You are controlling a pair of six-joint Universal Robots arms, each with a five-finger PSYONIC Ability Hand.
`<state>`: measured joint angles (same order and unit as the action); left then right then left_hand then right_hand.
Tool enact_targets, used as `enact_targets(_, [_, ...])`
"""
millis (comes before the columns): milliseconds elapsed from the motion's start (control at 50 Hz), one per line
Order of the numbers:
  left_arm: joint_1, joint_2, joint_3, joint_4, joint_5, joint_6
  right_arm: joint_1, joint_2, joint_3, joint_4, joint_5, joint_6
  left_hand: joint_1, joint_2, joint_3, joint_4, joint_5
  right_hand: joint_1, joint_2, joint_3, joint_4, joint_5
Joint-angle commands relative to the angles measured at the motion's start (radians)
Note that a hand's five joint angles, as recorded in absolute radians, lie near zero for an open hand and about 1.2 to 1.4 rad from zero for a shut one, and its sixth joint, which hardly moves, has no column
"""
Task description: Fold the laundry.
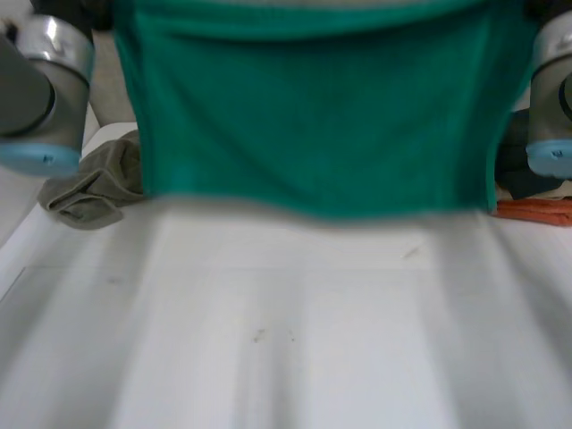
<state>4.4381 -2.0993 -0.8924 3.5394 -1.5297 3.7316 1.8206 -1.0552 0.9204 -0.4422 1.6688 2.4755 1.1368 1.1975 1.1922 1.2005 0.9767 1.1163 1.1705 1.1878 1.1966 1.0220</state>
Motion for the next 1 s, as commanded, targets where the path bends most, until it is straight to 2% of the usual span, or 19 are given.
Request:
enact_targets(20, [0.001, 0.001, 0.001, 0.185, -0.032, -0.032, 0.005, -0.022, 0.051, -0.158, -0.008, 0.054, 0.259, 0.199, 0.204, 0.196, 0.245, 0.280, 0.226, 0.209, 0.200, 0.200])
enact_targets(120, [0.007, -0.002, -0.109, 0.165, -0.024, -0.033, 0.003, -0.002, 0.100, -0.067, -0.020, 0.072, 0.259, 0.199, 0.204, 0.196, 0.245, 0.280, 0.226, 0.209, 0.200, 0.200])
enact_targets(340, [0.015, -0.083, -0.457, 0.165, -0.018, -0.033, -0.001, 0.119, 0.290, 0.037, -0.138, 0.094, 0.259, 0.199, 0.204, 0.196, 0.245, 0.280, 0.226, 0.209, 0.200, 0.200])
enact_targets(440, [0.010, -0.088, -0.598, 0.138, -0.024, -0.021, -0.009, 0.110, 0.383, 0.155, -0.143, 0.076, 0.259, 0.199, 0.204, 0.196, 0.245, 0.280, 0.226, 0.209, 0.200, 0.200])
enact_targets(520, [0.015, 0.011, -0.746, 0.023, -0.030, 0.010, -0.012, 0.064, 0.483, 0.319, -0.139, 0.022, 0.259, 0.199, 0.204, 0.196, 0.245, 0.280, 0.226, 0.209, 0.200, 0.200])
enact_targets(600, [0.033, 0.172, -0.907, -0.204, -0.044, 0.097, -0.021, -0.109, 0.644, 0.520, -0.139, -0.105, 0.259, 0.199, 0.204, 0.196, 0.245, 0.280, 0.226, 0.209, 0.200, 0.200])
enact_targets(620, [0.044, 0.238, -0.969, -0.296, -0.058, 0.122, -0.041, -0.176, 0.714, 0.589, -0.139, -0.175, 0.259, 0.199, 0.204, 0.196, 0.245, 0.280, 0.226, 0.209, 0.200, 0.200])
enact_targets(700, [0.056, 0.425, -1.103, -0.497, -0.081, 0.168, -0.118, -0.316, 0.869, 0.707, -0.136, -0.369, 0.259, 0.199, 0.204, 0.196, 0.245, 0.280, 0.226, 0.209, 0.200, 0.200])
enact_targets(780, [0.049, 0.536, -1.151, -0.600, -0.067, 0.201, -0.158, -0.396, 0.934, 0.744, -0.144, -0.486, 0.259, 0.199, 0.204, 0.196, 0.245, 0.280, 0.226, 0.209, 0.200, 0.200])
enact_targets(900, [0.046, 0.533, -1.125, -0.550, -0.058, 0.209, -0.152, -0.393, 0.908, 0.683, -0.146, -0.428, 0.259, 0.199, 0.204, 0.196, 0.245, 0.280, 0.226, 0.209, 0.200, 0.200])
enact_targets(980, [0.035, 0.423, -1.047, -0.415, -0.060, 0.205, -0.146, -0.293, 0.830, 0.567, -0.146, -0.321, 0.259, 0.199, 0.204, 0.196, 0.245, 0.280, 0.226, 0.209, 0.200, 0.200])
enact_targets(1000, [0.024, 0.353, -0.990, -0.349, -0.069, 0.200, -0.135, -0.231, 0.792, 0.522, -0.144, -0.282, 0.259, 0.199, 0.204, 0.196, 0.245, 0.280, 0.226, 0.209, 0.200, 0.200])
